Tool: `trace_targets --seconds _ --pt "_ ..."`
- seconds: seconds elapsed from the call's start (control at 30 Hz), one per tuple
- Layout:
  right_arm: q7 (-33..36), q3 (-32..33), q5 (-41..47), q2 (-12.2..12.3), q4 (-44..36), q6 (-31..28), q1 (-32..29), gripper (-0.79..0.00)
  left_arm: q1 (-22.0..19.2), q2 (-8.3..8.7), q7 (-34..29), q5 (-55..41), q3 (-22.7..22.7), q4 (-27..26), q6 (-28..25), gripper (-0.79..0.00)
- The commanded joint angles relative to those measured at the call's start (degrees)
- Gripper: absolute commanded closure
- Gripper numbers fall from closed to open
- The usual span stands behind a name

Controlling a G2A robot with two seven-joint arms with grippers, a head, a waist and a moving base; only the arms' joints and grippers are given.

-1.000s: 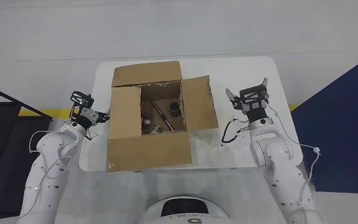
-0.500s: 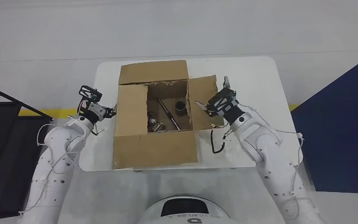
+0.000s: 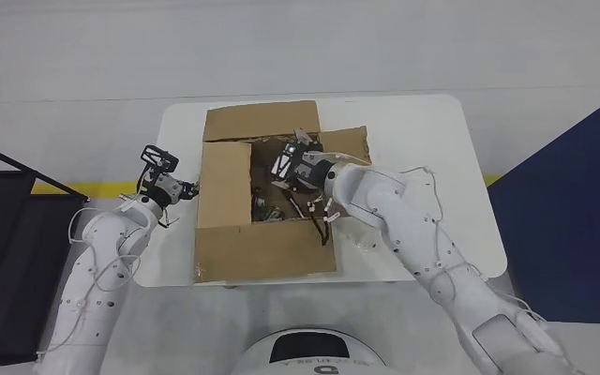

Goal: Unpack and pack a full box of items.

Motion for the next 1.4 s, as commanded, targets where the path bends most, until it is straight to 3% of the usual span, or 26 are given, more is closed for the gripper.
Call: trace_targets --seconds 0.0,0.2,0.43,0.7,0.9,1.03,1.07,1.1,1.13,1.17,1.3,1.37 --pt "0.75 -0.82 -0.9 -0.05 0.87 -0.55 -0.12 -0.785 0.0 0.0 0.0 0.0 0.0 0.0 0.0 -0.785" --pt "6.2 -7.01 -7.3 -1.69 4.1 1.26 2.96 -0.785 0.86 -0.04 0.67 0.46 0.24 -0.32 0.69 -0.785" --pt "6.2 -12.95 -7.8 -4.63 9.46 3.36 7.12 -0.785 1.79 -0.12 0.93 0.84 0.67 -1.22 1.71 -0.785" --pt "1.15 -15.33 -4.64 -7.32 13.77 4.86 9.88 -0.785 2.79 -0.21 0.98 1.57 1.05 -3.35 2.96 -0.785" --pt "-9.0 -9.52 0.5 -6.62 10.41 5.17 7.52 -0.785 3.7 -0.29 1.3 0.15 0.23 -4.35 4.53 -0.785" --pt "-11.39 -7.12 2.62 -6.21 7.27 3.11 6.47 -0.767 5.7 -0.07 3.24 -2.52 -3.62 -5.03 5.83 -0.785" --pt "-11.45 -7.3 3.22 -6.34 6.87 2.42 6.66 -0.708 6.5 0.01 3.95 -3.4 -4.92 -5.14 6.09 -0.785" --pt "-11.53 -7.79 4.11 -6.6 6.62 1.75 7.05 -0.699 7.39 0.09 4.73 -4.51 -6.51 -5.11 6.4 -0.785" --pt "-11.4 -8.76 5.04 -6.98 6.65 0.88 7.6 -0.616 8.33 0.17 5.59 -5.93 -8.24 -4.89 6.62 -0.785" --pt "-10.96 -9.97 5.74 -7.49 7.11 0.22 8.58 -0.6 9.27 0.25 6.45 -7.52 -10.01 -4.6 6.64 -0.785" --pt "-8.29 -17.34 6.83 -11.01 11.71 0.61 14.29 -0.693 12.64 0.53 9.44 -14.62 -17.51 -1.99 6.0 -0.785" --pt "-7.82 -20.89 7.89 -13.34 14.96 1.61 17.33 -0.671 14.12 0.64 10.63 -17.69 -20.85 -0.19 5.32 -0.785"
